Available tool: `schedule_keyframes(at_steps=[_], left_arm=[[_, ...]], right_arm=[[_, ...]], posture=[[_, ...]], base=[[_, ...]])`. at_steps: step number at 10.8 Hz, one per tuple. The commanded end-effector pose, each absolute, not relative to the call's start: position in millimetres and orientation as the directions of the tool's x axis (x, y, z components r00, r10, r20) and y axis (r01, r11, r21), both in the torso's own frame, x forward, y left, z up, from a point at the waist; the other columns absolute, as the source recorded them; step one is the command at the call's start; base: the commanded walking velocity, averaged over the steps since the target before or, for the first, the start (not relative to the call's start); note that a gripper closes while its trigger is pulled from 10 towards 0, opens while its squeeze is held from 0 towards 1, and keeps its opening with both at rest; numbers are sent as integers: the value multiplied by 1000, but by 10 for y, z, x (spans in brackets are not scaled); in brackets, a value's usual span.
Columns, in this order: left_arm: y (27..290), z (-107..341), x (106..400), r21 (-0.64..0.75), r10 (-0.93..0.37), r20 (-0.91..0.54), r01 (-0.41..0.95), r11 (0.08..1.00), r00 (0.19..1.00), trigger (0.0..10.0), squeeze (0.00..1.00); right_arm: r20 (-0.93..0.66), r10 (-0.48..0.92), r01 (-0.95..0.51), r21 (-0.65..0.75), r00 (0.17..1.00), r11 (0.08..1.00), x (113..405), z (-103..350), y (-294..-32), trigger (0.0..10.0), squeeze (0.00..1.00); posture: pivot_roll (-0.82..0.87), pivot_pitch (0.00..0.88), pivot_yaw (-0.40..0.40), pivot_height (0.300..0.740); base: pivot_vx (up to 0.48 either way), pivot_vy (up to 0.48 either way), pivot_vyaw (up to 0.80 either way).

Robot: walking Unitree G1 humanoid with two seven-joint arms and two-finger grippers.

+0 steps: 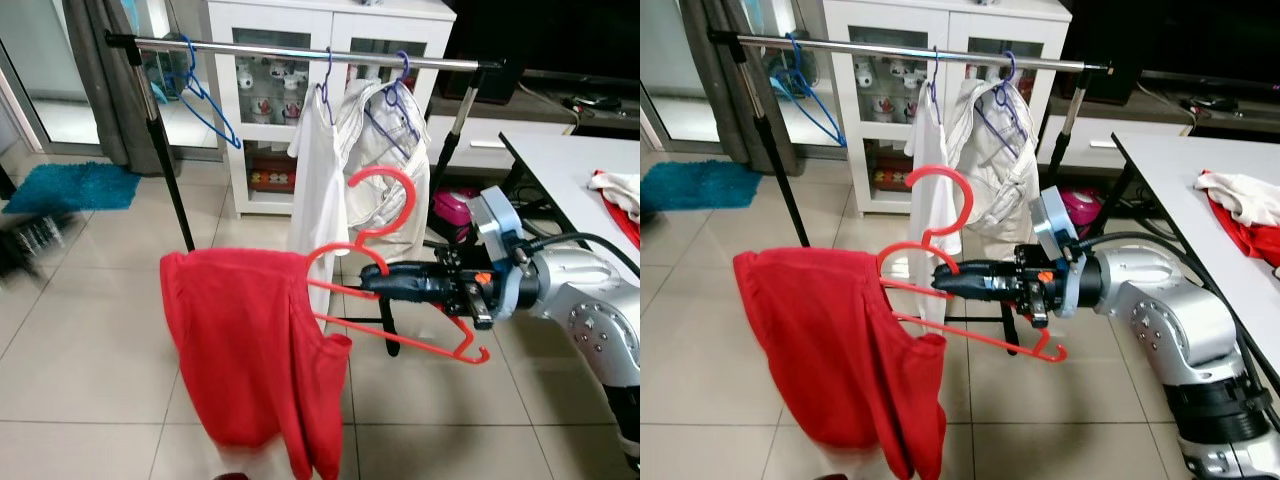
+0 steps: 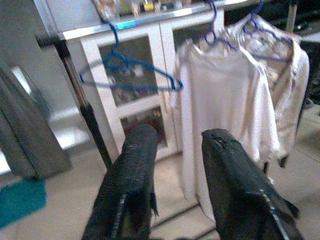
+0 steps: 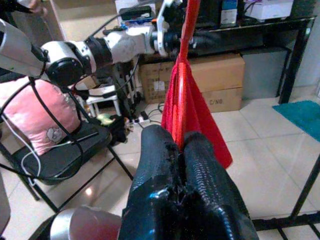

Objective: Hang hanger

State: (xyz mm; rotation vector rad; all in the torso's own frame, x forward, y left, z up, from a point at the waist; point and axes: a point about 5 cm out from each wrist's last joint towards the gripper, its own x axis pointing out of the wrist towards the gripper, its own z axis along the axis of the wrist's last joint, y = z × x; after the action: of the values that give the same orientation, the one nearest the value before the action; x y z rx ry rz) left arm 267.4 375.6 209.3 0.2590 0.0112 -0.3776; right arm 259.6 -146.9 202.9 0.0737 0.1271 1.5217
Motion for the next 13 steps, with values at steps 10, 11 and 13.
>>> schedule_keyframes(at_steps=[10,11,13], left_arm=[[2654,2479,2931,111,-839,23,832,543,544,10000,1000],[2654,2479,2931,111,-839,23,832,543,544,10000,1000],[2654,2479,2931,111,-839,23,832,543,544,10000,1000]], right_arm=[[-37,998,-995,86,45,48,2649,2117,-1389,10000,0],[-37,998,-995,86,45,48,2649,2117,-1389,10000,0],[-37,998,-995,86,45,48,2649,2117,-1389,10000,0]], posture=[[-36,0,-23,740],[-36,0,-23,740],[-36,0,-23,740]], base=[[0,0,0],[0,0,0],[0,0,0]])
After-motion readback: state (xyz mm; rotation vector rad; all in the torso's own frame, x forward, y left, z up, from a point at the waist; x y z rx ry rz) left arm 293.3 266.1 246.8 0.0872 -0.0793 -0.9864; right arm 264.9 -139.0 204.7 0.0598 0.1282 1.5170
